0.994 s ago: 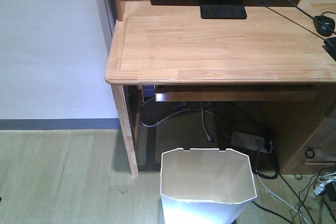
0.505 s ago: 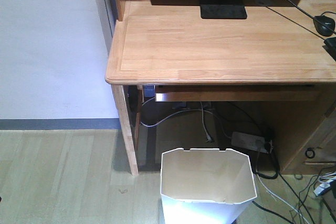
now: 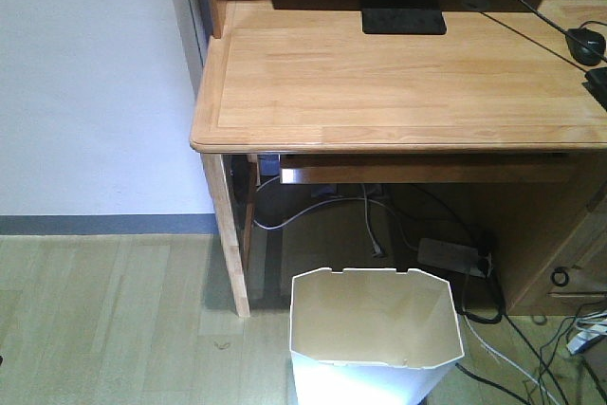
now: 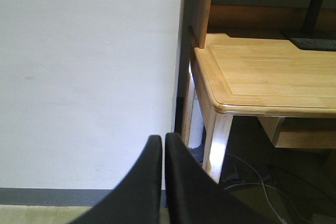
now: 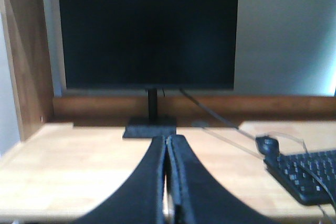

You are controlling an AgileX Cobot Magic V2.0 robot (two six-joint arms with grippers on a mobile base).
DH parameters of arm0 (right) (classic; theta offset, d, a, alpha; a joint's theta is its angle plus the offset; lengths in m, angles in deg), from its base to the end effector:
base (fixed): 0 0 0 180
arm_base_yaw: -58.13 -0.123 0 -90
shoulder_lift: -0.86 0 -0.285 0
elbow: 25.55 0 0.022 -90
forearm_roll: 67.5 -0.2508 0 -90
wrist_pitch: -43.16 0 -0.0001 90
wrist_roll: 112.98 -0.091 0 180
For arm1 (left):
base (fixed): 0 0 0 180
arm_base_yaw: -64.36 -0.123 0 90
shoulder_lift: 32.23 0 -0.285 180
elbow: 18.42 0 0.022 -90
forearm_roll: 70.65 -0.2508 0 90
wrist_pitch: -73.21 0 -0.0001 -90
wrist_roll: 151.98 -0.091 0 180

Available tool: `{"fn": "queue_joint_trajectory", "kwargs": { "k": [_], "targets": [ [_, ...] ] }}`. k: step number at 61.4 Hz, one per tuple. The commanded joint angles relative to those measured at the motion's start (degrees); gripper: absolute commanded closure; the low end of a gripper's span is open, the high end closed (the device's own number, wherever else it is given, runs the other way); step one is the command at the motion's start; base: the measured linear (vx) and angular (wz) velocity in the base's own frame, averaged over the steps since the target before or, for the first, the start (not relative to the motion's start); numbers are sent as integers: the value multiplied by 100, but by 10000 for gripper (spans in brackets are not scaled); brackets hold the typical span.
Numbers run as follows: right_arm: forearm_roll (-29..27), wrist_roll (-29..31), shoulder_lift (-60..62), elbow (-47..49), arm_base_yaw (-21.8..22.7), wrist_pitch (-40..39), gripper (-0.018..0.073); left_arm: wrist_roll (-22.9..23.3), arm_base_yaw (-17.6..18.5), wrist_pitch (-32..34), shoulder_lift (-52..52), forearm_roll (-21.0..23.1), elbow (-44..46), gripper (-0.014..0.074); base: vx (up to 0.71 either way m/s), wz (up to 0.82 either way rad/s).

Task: Move trash bin to bedside with robot

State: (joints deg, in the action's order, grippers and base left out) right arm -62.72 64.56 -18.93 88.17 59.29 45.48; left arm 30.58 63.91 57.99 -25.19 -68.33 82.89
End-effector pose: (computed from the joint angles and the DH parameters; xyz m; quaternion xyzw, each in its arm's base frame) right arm 0.0715 -0.0018 0.2611 -0.0058 0.6970 -0.0229 0.7167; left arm 0.0549 -0.0005 0.1812 -0.0319 0.7706 -0.0282 0.6359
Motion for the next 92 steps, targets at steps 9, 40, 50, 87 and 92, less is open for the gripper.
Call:
{"fn": "queue_joint_trajectory", "kwargs": {
  "k": [9,40,50,87,92],
  "targets": [
    [-42,38,-921,527,-6,-286,568,32,-1,395,-85,25,-79,602,0,0],
    [-40,44,-1337,521,-6,-21,566,32,-1,395,-85,25,-79,602,0,0],
    [-28,44,-1337,521,-6,13,564,32,-1,395,-85,25,-79,602,0,0],
    [-28,44,-1337,521,-6,70,241,32,-1,395,-85,25,-79,602,0,0],
    [-28,44,-1337,521,-6,70,162,32,-1,395,-85,25,-79,602,0,0]
  ]
}}
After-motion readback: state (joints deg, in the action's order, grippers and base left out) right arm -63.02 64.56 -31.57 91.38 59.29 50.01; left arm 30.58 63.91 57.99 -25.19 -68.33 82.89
